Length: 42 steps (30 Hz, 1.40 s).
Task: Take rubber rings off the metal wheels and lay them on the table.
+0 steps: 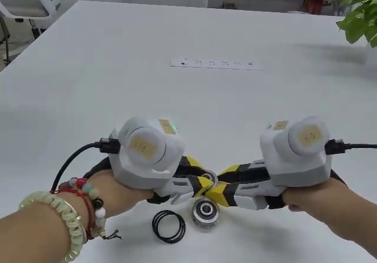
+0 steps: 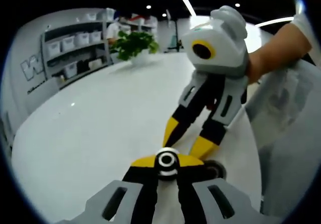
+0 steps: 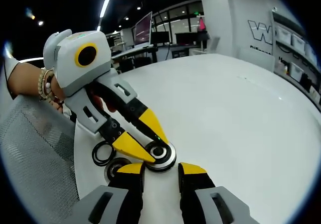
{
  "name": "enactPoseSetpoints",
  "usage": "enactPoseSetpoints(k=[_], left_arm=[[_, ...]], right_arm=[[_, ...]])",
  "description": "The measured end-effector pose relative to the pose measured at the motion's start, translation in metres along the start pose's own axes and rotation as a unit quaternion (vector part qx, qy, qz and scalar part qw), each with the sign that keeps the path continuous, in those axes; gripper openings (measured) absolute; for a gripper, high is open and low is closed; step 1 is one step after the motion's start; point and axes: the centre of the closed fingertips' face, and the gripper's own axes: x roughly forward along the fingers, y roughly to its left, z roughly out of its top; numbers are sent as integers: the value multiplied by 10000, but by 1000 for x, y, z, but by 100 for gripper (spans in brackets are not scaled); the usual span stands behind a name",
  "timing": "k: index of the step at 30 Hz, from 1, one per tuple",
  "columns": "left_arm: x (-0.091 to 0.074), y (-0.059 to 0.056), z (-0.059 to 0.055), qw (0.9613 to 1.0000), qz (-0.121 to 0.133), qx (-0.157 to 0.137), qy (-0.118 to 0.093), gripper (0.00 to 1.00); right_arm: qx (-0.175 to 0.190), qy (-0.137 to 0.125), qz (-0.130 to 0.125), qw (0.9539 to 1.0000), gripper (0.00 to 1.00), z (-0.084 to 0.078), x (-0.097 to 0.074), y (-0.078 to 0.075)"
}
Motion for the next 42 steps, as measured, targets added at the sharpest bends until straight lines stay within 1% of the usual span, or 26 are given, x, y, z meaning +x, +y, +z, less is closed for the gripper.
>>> enactPoseSetpoints(k=[1, 3, 4, 6, 11, 13, 15, 17, 19, 21, 22, 23, 25, 28, 29, 30, 31, 32, 33, 34, 35, 37, 39, 40, 41, 42], left_arm=[[0, 0, 0, 10000, 4, 1, -1, 14], [0, 0, 0, 10000, 6, 2, -5, 14], [0, 0, 0, 10000, 5, -1, -10, 14], [0, 0, 0, 10000, -3, 4, -18, 14], [0, 0, 0, 10000, 0, -21, -18, 14], [0, 0, 0, 10000, 9, -32, -17, 14], [-1, 1, -1, 10000, 15, -47, -12, 14], [-1, 1, -1, 10000, 17, -66, -16, 14], [-1, 1, -1, 10000, 29, -77, -7, 14], [-1, 1, -1, 10000, 32, -75, -7, 14], [-1, 1, -1, 10000, 31, -77, -7, 14], [-1, 0, -1, 10000, 31, -72, -7, 14], [-1, 0, -1, 10000, 20, -57, 2, 14], [-1, -1, -1, 10000, 3, -54, 2, 13], [-1, -1, -1, 10000, 1, -55, 1, 13], [-1, -1, -1, 10000, 2, -62, -3, 13], [-1, -1, -1, 10000, 2, -64, -8, 13], [-1, -1, -1, 10000, 1, -61, -6, 13], [-1, -1, -1, 10000, 6, -61, -7, 13], [-1, -1, 0, 10000, 6, -66, -10, 13], [-1, -1, -1, 10000, 9, -63, -13, 13], [-1, -1, -1, 10000, 7, -61, -17, 13], [-1, -1, 0, 10000, 7, -52, -14, 13], [0, -1, 0, 10000, 7, -35, -5, 13], [-1, -1, -1, 10000, 8, -12, 11, 13], [0, -1, -1, 9999, 18, 110, 60, 13]], right_arm=[[-112, 41, -22, 9999, 24, -2, 1, 0], [-297, 36, 118, 9995, 21, -1, 1, 6], [-407, 78, 26, 9991, 20, 0, 1, 3], [-637, 95, -2, 9979, 19, 1, 0, 2], [-720, 148, 20, 9973, 16, -1, -2, 1], [-738, 267, 36, 9969, 11, -5, -3, 1], [-697, 246, -15, 9973, 1, -5, -5, -3], [-627, 215, -52, 9978, 0, -5, -4, -4], [-647, 222, -67, 9976, 0, -4, -4, -4], [-490, 229, -89, 9985, 0, -5, -4, -4], [-345, 234, -113, 9991, 0, -5, -4, -5], [-100, 245, -137, 9996, 0, -6, -5, -6], [177, 251, -202, 9993, 0, -6, -6, -10], [286, 167, -193, 9993, 0, -5, -9, -13], [546, 85, -158, 9983, 0, -4, -11, -13], [717, 97, -119, 9973, 0, -5, -12, -12], [809, 72, -129, 9966, 0, -4, -13, -13], [864, -64, -211, 9960, 0, 0, -14, -16], [960, -125, -146, 9952, 0, 3, -15, -16], [1163, -284, -99, 9928, 0, 8, -14, -14], [1424, -184, -118, 9896, 0, 4, -15, -14], [1322, -208, -128, 9909, 0, 5, -14, -15], [1517, -229, -107, 9881, 0, 6, -14, -14], [1778, -301, -20, 9836, 0, 8, -14, -10], [1885, -286, -45, 9816, 0, 8, -14, -12], [1807, -304, -45, 9831, 0, 7, -14, -12]])
